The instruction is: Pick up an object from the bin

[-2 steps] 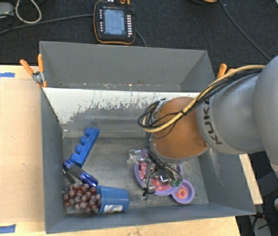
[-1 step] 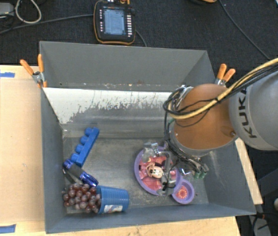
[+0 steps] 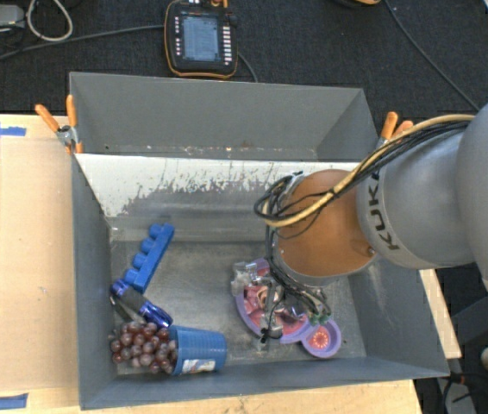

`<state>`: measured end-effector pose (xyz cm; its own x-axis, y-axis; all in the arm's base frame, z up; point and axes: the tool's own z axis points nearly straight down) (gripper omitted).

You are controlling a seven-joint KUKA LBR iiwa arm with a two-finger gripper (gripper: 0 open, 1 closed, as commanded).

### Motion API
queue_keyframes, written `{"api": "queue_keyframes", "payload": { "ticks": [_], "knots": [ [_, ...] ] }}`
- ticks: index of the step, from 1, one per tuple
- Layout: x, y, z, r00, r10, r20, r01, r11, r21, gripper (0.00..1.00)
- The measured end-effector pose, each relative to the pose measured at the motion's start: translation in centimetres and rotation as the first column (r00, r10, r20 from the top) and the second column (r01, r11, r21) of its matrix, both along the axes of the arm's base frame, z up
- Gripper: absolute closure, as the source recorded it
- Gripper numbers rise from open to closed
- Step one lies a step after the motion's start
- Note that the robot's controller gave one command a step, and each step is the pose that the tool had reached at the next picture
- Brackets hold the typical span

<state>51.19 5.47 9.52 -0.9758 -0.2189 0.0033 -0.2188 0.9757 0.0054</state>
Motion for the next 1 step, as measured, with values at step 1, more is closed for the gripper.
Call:
{"api": "queue_keyframes", "payload": {
  "ticks": [1],
  "knots": [
    [-1.79, -2.78, 1.64, 1.0, 0.017, 0.008, -0.017, 1.0, 0.0, 0.0]
  ]
}}
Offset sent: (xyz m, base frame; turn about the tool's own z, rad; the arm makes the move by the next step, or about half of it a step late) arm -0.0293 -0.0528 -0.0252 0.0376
